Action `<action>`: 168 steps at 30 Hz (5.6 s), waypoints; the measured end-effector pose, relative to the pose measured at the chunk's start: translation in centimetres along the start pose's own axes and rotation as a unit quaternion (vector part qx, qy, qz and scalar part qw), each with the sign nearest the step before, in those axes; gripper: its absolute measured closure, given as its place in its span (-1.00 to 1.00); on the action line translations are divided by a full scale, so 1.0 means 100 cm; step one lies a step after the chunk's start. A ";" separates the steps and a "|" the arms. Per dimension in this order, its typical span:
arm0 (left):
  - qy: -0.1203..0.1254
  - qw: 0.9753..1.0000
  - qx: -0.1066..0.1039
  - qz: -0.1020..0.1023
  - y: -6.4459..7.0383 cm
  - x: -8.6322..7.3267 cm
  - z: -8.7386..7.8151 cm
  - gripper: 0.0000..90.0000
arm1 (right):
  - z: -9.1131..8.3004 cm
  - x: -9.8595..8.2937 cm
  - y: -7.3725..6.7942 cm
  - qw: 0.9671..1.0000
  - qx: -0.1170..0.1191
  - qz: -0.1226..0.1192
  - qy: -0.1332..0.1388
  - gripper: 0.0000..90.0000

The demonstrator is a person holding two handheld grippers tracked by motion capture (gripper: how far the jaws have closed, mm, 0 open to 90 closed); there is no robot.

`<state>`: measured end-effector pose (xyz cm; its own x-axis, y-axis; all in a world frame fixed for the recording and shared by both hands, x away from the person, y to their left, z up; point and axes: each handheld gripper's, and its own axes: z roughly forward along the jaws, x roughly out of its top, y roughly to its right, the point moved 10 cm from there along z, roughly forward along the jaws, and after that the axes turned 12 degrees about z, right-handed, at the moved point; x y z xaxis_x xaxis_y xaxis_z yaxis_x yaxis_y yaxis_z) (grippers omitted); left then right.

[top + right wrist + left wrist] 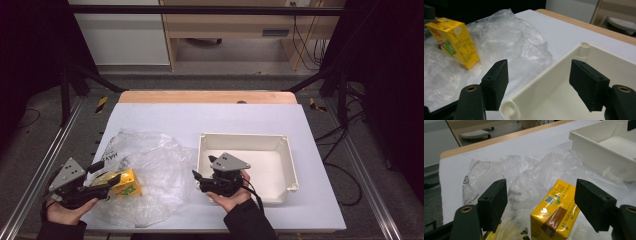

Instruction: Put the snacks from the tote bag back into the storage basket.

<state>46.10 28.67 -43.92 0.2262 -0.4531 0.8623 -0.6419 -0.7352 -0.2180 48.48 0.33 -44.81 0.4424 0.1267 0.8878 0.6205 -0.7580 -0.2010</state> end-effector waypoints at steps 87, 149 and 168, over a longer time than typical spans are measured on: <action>-0.052 0.997 -0.044 0.020 0.024 -0.002 0.019 0.12 | -0.091 -0.034 0.114 0.994 -0.099 0.043 0.018 -0.48; 0.016 0.988 -0.122 0.098 0.076 0.144 0.056 0.12 | -0.103 -0.035 0.127 0.992 -0.115 0.053 0.023 -0.73; 0.009 0.974 -0.181 0.136 0.113 0.156 0.098 0.12 | -0.104 -0.035 0.129 0.991 -0.115 0.057 0.025 -0.73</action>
<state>49.59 8.40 -37.45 0.0005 -0.5951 0.8036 -0.8929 -0.3621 -0.2676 48.24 -16.55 -46.21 0.4653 0.0050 0.8851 0.4013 -0.8925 -0.2059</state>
